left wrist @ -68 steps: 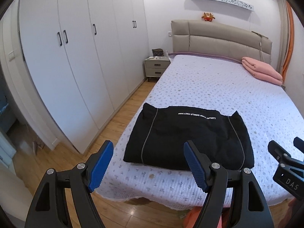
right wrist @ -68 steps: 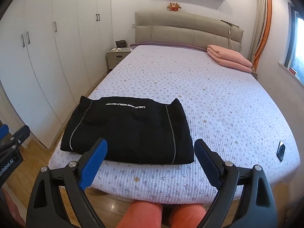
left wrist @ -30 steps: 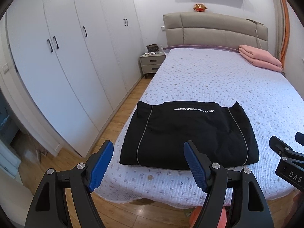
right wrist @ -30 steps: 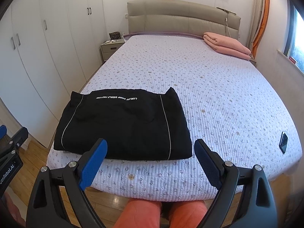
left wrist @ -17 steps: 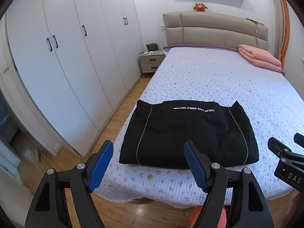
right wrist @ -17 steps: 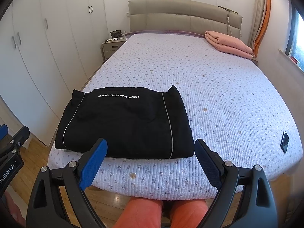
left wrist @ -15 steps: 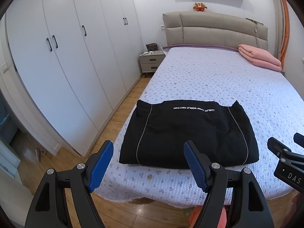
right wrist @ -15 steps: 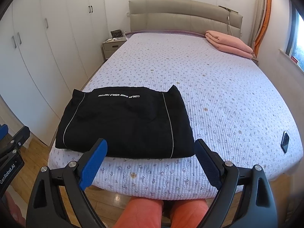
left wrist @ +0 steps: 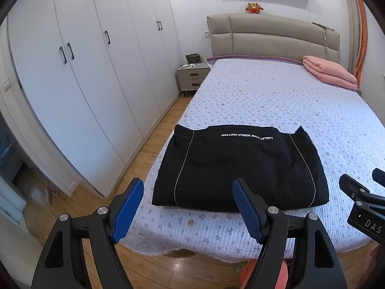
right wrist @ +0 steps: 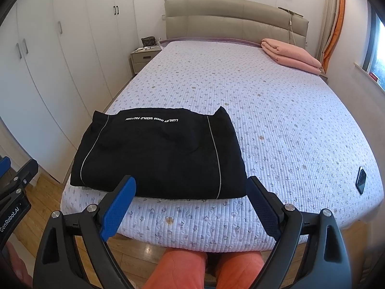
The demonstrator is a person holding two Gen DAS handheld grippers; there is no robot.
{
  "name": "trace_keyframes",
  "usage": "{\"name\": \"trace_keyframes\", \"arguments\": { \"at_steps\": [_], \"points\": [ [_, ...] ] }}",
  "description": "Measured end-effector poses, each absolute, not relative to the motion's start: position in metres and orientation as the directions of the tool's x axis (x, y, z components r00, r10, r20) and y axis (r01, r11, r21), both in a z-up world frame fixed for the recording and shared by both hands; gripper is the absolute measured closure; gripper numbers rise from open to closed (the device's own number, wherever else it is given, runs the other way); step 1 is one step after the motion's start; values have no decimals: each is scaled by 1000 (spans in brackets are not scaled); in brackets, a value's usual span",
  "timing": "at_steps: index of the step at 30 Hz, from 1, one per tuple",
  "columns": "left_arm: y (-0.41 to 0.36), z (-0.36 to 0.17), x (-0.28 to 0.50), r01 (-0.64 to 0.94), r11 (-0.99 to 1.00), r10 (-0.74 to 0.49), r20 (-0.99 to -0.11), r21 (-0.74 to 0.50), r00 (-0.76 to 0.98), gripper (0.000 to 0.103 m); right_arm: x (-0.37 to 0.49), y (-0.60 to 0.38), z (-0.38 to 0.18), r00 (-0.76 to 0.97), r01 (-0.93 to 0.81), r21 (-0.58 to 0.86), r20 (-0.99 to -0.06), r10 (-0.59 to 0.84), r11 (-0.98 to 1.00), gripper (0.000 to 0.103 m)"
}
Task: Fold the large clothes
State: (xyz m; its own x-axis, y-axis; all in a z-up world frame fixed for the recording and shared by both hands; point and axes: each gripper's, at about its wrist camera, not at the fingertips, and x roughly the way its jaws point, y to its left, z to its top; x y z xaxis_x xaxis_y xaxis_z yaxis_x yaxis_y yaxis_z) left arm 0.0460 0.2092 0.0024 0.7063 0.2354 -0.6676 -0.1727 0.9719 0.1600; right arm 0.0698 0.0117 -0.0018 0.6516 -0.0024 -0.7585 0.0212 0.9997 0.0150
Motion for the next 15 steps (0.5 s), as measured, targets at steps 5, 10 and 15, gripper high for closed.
{"name": "trace_keyframes", "arguments": {
  "at_steps": [5,10,15],
  "points": [
    [212,1,46,-183,970,242,-671,158,701,25,68,11,-1,653,13,14,-758,2,1000,9],
    [217,-1,47,-189,972,233,-677,139,698,25,67,12,-2,650,13,14,-760,3,1000,9],
    [220,-2,43,-196,973,227,-676,124,701,25,67,10,-4,644,10,12,-765,3,1000,9]
  ]
}}
